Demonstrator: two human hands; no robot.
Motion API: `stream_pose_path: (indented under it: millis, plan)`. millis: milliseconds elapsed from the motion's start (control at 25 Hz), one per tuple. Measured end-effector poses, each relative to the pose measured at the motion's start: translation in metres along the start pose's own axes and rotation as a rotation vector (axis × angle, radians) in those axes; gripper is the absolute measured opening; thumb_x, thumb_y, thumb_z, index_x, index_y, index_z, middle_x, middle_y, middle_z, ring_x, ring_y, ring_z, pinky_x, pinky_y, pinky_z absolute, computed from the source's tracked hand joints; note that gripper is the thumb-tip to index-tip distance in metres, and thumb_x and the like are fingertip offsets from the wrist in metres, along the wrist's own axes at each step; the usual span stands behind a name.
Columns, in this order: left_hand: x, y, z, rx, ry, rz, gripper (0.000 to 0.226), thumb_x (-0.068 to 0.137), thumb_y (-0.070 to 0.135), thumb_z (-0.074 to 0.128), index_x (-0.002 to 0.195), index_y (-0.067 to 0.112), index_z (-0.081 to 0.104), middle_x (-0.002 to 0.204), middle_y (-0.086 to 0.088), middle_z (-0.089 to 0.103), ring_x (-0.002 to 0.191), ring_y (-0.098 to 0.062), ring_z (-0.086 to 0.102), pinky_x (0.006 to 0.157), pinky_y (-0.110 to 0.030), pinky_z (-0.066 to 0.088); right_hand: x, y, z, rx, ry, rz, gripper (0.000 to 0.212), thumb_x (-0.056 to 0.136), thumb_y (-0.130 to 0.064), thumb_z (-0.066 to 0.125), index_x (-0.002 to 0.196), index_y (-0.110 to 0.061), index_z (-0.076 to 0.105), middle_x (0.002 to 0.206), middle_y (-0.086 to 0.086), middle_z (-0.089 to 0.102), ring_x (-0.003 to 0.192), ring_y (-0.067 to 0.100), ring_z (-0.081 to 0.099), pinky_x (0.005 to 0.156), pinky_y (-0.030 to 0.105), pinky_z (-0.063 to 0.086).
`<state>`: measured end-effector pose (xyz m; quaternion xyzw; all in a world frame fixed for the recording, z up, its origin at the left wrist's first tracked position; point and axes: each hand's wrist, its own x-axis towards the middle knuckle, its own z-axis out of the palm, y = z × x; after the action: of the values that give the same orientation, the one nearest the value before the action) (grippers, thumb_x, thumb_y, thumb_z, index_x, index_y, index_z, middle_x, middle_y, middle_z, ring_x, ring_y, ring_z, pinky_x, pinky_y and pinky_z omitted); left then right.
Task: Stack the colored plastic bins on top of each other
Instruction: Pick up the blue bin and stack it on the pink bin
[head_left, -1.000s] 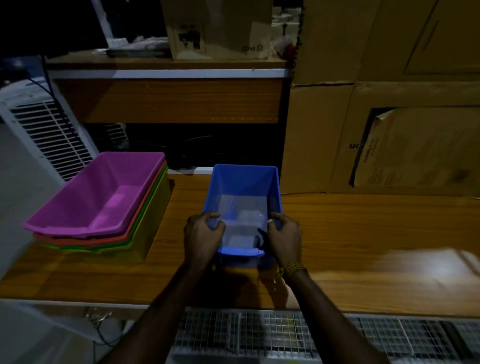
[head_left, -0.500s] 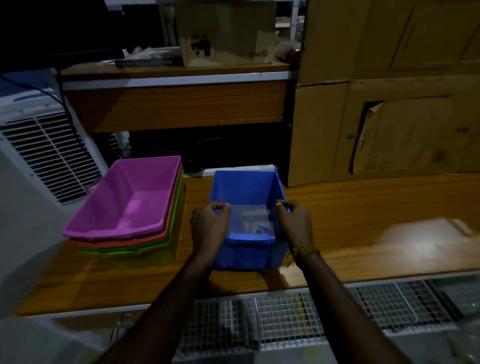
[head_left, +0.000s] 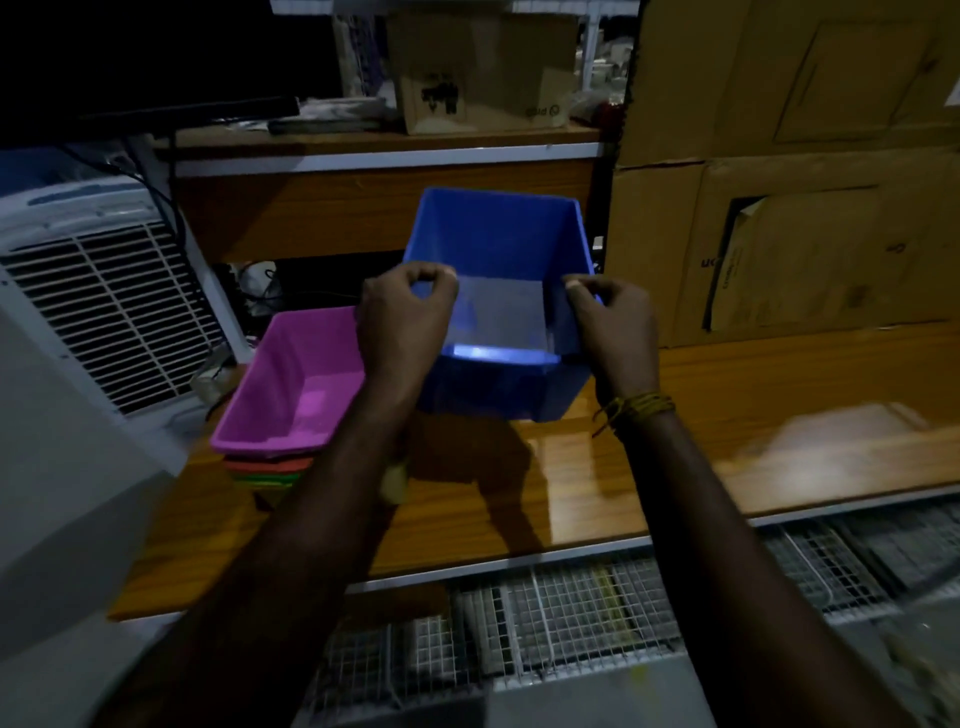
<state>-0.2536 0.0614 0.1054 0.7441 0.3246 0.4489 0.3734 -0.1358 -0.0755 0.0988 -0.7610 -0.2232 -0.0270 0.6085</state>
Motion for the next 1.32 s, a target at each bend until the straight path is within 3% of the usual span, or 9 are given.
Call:
stream_pose_path:
  millis: [120, 240, 320, 520, 640, 800, 960, 1320]
  plan:
    - [0.019, 0.004, -0.034, -0.001, 0.068, 0.035, 0.023, 0.089, 0.041, 0.060, 0.099, 0.023, 0.071, 0.106, 0.003, 0.071, 0.097, -0.012, 0.062, 0.072, -0.026, 0.046, -0.005, -0.035, 0.022, -0.010, -0.026, -0.063, 0.029, 0.096, -0.029, 0.057, 0.112, -0.012, 0.073, 0.117, 0.007, 0.071, 0.107, 0.019, 0.063, 0.081, 0.032, 0.052]
    - [0.028, -0.005, -0.065, 0.012, 0.146, 0.055, 0.020, 0.091, 0.037, 0.061, 0.098, 0.021, 0.071, 0.101, 0.007, 0.070, 0.092, -0.007, 0.060, 0.066, -0.020, 0.040, -0.013, -0.056, 0.048, 0.005, -0.068, -0.106, 0.029, 0.097, -0.031, 0.056, 0.113, -0.012, 0.071, 0.116, 0.006, 0.069, 0.100, 0.014, 0.059, 0.067, 0.019, 0.045]
    - [0.031, -0.016, -0.087, 0.051, 0.192, 0.060, 0.018, 0.091, 0.035, 0.061, 0.096, 0.020, 0.071, 0.096, 0.009, 0.068, 0.084, -0.006, 0.058, 0.063, -0.018, 0.038, -0.021, -0.067, 0.068, 0.017, -0.086, -0.118, 0.028, 0.096, -0.032, 0.057, 0.110, -0.013, 0.072, 0.114, 0.005, 0.070, 0.096, 0.011, 0.058, 0.065, 0.018, 0.042]
    - [0.040, -0.041, -0.126, 0.109, 0.264, 0.024, 0.017, 0.091, 0.032, 0.060, 0.095, 0.019, 0.070, 0.096, 0.003, 0.068, 0.087, -0.013, 0.060, 0.072, -0.027, 0.043, -0.039, -0.083, 0.113, 0.034, -0.140, -0.127, 0.024, 0.094, -0.029, 0.059, 0.103, -0.013, 0.074, 0.109, 0.005, 0.072, 0.101, 0.020, 0.066, 0.084, 0.036, 0.056]
    - [0.043, -0.056, -0.136, 0.149, 0.282, -0.006, 0.020, 0.090, 0.034, 0.059, 0.095, 0.018, 0.069, 0.101, -0.002, 0.071, 0.092, -0.019, 0.063, 0.075, -0.033, 0.049, -0.044, -0.082, 0.132, 0.047, -0.175, -0.113, 0.023, 0.094, -0.028, 0.059, 0.102, -0.013, 0.074, 0.110, 0.007, 0.073, 0.107, 0.026, 0.064, 0.096, 0.048, 0.054]
    - [0.049, -0.075, -0.147, 0.200, 0.317, -0.008, 0.022, 0.090, 0.035, 0.059, 0.096, 0.017, 0.070, 0.104, -0.004, 0.071, 0.091, -0.017, 0.061, 0.072, -0.028, 0.042, -0.047, -0.079, 0.153, 0.038, -0.222, -0.100, 0.022, 0.094, -0.028, 0.058, 0.103, -0.015, 0.074, 0.116, 0.011, 0.070, 0.117, 0.032, 0.058, 0.100, 0.050, 0.049]
    - [0.053, -0.093, -0.152, 0.214, 0.309, -0.029, 0.021, 0.090, 0.034, 0.060, 0.096, 0.017, 0.071, 0.104, -0.004, 0.072, 0.097, -0.020, 0.064, 0.076, -0.028, 0.044, -0.051, -0.070, 0.173, 0.037, -0.236, -0.070, 0.022, 0.093, -0.028, 0.059, 0.103, -0.016, 0.074, 0.118, 0.011, 0.069, 0.119, 0.031, 0.056, 0.101, 0.050, 0.049]
    - [0.048, -0.134, -0.139, 0.258, 0.242, -0.112, 0.018, 0.088, 0.031, 0.061, 0.088, 0.016, 0.071, 0.092, -0.004, 0.071, 0.086, -0.024, 0.064, 0.069, -0.030, 0.042, -0.054, -0.029, 0.201, -0.050, -0.302, 0.010, 0.021, 0.090, -0.024, 0.059, 0.103, -0.016, 0.074, 0.116, 0.012, 0.069, 0.120, 0.033, 0.056, 0.101, 0.052, 0.048]
